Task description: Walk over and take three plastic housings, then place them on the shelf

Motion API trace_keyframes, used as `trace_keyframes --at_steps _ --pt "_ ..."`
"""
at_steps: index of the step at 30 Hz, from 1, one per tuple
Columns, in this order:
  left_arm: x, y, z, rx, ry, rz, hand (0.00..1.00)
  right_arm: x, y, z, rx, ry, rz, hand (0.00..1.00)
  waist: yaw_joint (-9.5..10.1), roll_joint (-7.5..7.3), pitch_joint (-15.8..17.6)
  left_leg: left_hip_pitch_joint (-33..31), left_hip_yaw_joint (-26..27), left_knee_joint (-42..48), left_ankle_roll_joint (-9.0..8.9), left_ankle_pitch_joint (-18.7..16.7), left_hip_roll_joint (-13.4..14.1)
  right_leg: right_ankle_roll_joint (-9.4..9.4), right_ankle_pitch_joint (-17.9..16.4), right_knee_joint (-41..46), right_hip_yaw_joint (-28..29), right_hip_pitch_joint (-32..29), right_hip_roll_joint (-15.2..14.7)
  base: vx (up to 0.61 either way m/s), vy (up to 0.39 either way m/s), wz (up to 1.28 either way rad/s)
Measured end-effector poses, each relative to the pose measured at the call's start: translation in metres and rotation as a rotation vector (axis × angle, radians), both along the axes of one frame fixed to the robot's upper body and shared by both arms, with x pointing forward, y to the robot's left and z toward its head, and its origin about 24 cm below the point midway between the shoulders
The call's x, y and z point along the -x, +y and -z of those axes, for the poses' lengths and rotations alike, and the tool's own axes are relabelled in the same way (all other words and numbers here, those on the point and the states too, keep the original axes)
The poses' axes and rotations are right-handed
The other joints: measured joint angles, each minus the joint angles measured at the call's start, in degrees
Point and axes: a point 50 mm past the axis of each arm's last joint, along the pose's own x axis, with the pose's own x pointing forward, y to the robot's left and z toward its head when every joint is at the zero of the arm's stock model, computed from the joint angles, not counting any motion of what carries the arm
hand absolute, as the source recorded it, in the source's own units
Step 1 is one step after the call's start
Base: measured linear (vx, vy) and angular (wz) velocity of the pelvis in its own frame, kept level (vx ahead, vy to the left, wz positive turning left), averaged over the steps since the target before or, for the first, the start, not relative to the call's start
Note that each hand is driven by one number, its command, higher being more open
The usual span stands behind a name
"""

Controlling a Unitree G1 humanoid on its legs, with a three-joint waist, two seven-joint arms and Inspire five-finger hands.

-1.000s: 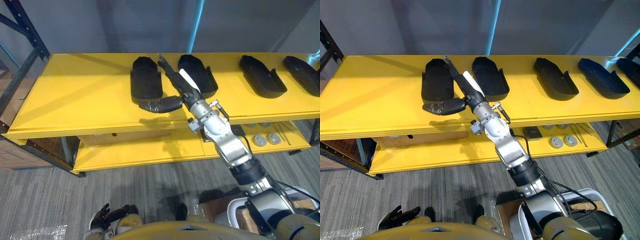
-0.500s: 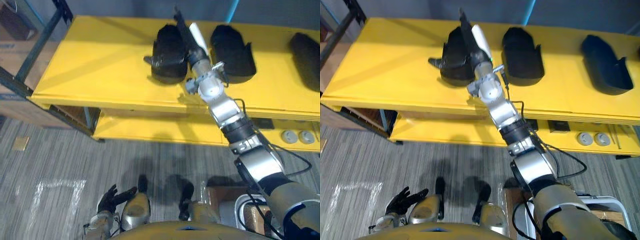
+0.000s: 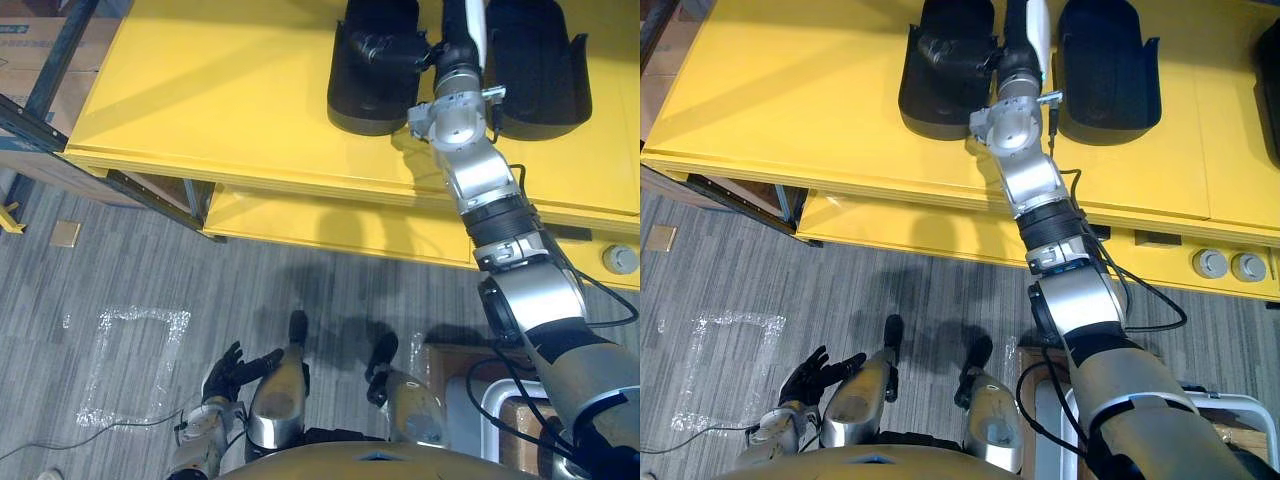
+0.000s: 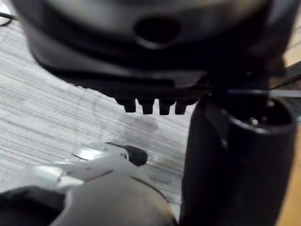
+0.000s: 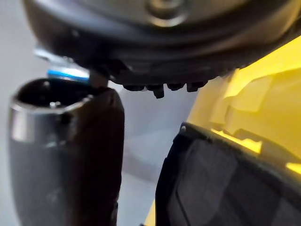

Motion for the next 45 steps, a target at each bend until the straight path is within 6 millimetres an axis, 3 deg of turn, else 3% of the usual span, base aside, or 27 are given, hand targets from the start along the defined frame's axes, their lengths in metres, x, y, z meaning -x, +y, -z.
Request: trace_keyframes --at_steps 7,27,45 --pt "-0.003 -0.005 -0.001 0.011 -0.01 0.02 1.0 0.001 -0.006 -0.005 -0.003 -0.019 0.028 1.0 0.04 1.39 0.93 -0.29 0.55 -0.03 0.06 0.04 -0.06 -0.15 -0.82 2.3 0.84 -1.66 -0.54 -0.02 -0.007 -0.03" --pt "-0.004 -0.006 -0.002 0.017 -0.004 0.035 1.0 -0.005 0.012 0.008 0.138 0.134 -0.203 1.0 -0.14 1.58 1.03 0.04 0.66 0.48 0.07 0.06 -0.17 -0.24 -2.85 5.98 1.2 -2.68 -1.46 0.0 -0.001 0.0" --pt "-0.005 -0.006 -0.002 0.016 -0.004 0.034 1.0 -0.008 0.01 0.014 0.145 0.149 -0.165 1.0 -0.02 1.58 1.03 0.05 0.63 0.69 0.07 0.07 -0.16 -0.24 -2.84 6.13 1.17 -2.58 -1.52 0.0 0.0 0.0"
